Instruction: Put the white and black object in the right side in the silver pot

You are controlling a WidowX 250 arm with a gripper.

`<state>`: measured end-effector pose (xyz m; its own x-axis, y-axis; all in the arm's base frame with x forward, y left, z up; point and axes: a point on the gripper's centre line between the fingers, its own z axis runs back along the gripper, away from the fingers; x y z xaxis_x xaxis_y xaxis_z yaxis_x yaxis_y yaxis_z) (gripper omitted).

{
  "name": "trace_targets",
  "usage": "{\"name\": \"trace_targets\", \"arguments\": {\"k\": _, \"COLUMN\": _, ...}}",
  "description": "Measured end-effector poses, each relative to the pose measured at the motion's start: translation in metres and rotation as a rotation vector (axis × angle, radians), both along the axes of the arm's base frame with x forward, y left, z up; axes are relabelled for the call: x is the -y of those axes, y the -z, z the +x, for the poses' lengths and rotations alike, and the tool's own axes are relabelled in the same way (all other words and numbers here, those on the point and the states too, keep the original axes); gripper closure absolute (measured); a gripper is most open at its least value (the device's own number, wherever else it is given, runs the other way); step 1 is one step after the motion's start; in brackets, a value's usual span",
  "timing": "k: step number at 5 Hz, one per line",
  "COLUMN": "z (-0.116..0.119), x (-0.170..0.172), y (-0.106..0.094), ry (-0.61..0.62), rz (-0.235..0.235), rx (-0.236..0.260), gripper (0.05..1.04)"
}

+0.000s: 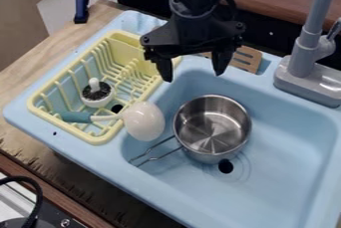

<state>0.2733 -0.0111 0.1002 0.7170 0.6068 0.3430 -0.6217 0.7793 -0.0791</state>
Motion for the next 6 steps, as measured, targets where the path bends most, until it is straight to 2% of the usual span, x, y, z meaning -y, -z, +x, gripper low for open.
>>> {"name": "trace_targets", "arguments": {"k": 1, "z": -0.003, "x": 0.000, "y": 0.006, "ry": 0.000, "rz": 0.002, "rx": -0.025, "gripper": 0.085}}
{"name": "trace_targets", "arguments": {"k": 2, "z": -0.001, "x": -0.020, "y": 0.005, "ry": -0.078, "rz": -0.017, "rx": -0.020, "gripper": 0.085}}
{"name": "trace_targets", "arguments": {"k": 3, "z": 0.001, "x": -0.042, "y": 0.003, "ry": -0.139, "rz": -0.008, "rx": 0.001, "gripper": 0.085}}
{"name": "trace_targets", "arguments": {"k": 5, "z": -0.007, "x": -0.092, "y": 0.004, "ry": -0.335, "rz": -0.050, "rx": 0.026, "gripper": 0.085}}
{"name": "trace_targets", "arguments": {"k": 6, "z": -0.019, "x": -0.108, "y": 0.016, "ry": -0.384, "rz": -0.067, "rx": 0.028, "gripper": 0.085}}
